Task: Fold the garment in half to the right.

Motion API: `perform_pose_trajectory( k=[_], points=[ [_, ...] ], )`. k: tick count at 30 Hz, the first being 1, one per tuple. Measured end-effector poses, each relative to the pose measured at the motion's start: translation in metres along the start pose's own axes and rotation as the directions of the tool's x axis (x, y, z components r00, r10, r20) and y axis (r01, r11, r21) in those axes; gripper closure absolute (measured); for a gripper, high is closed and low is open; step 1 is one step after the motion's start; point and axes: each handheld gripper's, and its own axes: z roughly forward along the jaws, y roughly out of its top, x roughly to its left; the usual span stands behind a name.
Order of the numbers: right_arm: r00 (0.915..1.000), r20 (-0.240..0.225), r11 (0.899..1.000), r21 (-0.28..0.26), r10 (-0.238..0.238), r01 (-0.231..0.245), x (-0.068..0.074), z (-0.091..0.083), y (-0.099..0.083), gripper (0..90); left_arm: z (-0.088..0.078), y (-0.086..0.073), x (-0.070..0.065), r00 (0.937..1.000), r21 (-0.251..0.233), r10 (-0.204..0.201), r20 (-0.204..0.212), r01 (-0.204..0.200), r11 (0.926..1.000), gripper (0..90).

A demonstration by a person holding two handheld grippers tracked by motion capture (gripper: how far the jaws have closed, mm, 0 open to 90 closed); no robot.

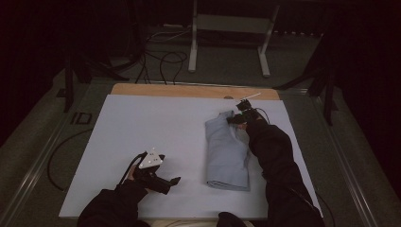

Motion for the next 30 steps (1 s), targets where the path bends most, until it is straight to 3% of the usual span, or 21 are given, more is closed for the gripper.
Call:
perform_pose_trajectory(
  k=[7, 10, 18, 30],
  points=[
    [0.9987, -0.05, 0.999, -0.048, -0.002, 0.0, 0.004, -0.013, 0.007, 26.7, -0.003, -0.001, 0.002, 0.9999, 0.011, 0.008, -0.008, -0.008, 0.9999, 0.3],
    [0.9961, -0.084, 0.998, -0.058, -0.028, 0.023, 0.009, -0.018, 0.01, 13.6, -0.005, -0.002, 0.004, 1.0, 0.011, 0.004, -0.009, -0.004, 0.9999, 0.3],
    [0.9949, -0.08, 0.996, -0.076, -0.061, 0.055, 0.022, -0.03, 0.017, 12.5, -0.011, -0.009, 0.008, 0.9999, 0.016, -0.006, -0.015, 0.007, 0.9999, 0.4],
    [0.9888, -0.087, 0.988, -0.106, -0.122, 0.112, 0.037, -0.043, 0.013, 9.9, -0.02, -0.012, 0.013, 0.9993, 0.006, -0.008, -0.036, 0.008, 0.9999, 0.3]
  ],
)
